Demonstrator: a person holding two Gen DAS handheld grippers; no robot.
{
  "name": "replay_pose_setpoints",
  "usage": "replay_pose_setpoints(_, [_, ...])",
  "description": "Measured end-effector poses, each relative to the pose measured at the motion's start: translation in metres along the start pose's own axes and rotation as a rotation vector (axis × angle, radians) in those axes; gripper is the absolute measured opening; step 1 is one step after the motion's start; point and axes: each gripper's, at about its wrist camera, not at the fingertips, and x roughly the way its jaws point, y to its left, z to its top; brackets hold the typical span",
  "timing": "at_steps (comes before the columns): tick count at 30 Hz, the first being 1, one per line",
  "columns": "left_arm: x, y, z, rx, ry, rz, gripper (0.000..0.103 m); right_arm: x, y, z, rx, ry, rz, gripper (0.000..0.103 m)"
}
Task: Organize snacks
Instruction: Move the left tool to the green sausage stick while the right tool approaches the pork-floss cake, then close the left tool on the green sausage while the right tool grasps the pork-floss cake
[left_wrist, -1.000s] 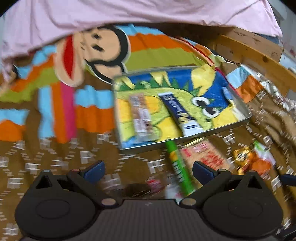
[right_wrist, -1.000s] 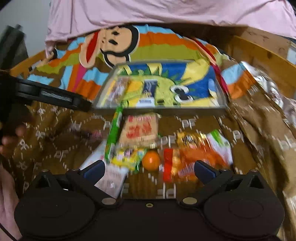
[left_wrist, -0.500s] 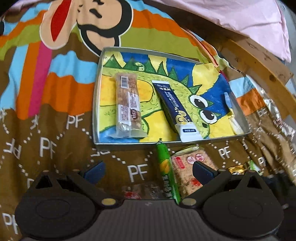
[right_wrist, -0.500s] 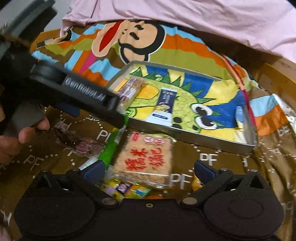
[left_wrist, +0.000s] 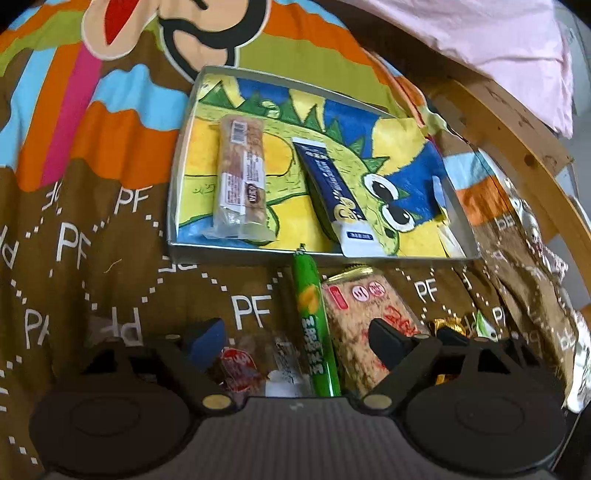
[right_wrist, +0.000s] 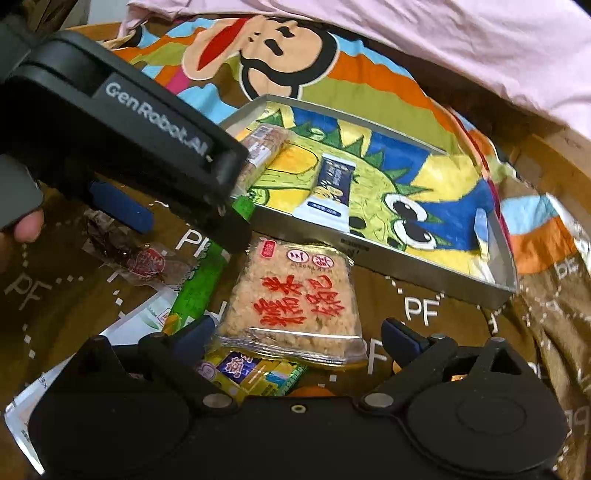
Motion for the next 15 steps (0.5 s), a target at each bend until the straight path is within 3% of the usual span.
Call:
replay_pose_setpoints(2, [-0.001,-0.004,-0.002,0.027,-0.002,-0.002,0.074,-0.003,-0.002,0.001,0.007,0.017,0.020,0.083])
replay_pose_setpoints(4, [0.000,-0.006,-0.003,0.044,0.010,-0.019,0.054,-0.008,-0.005,0.003,0.025,0.027,0.030,0.080])
replay_pose_setpoints(7, [0.007,-0.006,-0.003,0.049,0.035,-0.047,0.041,-0.011,-0.009,0.002,0.040,0.030,0.014,0.079])
replay_pose_setpoints(15, [0.021,-0.003,-0.005,0.038,0.098,-0.081,0.028,0.000,-0.012,0.005,0.092,0.038,0.009,0.086])
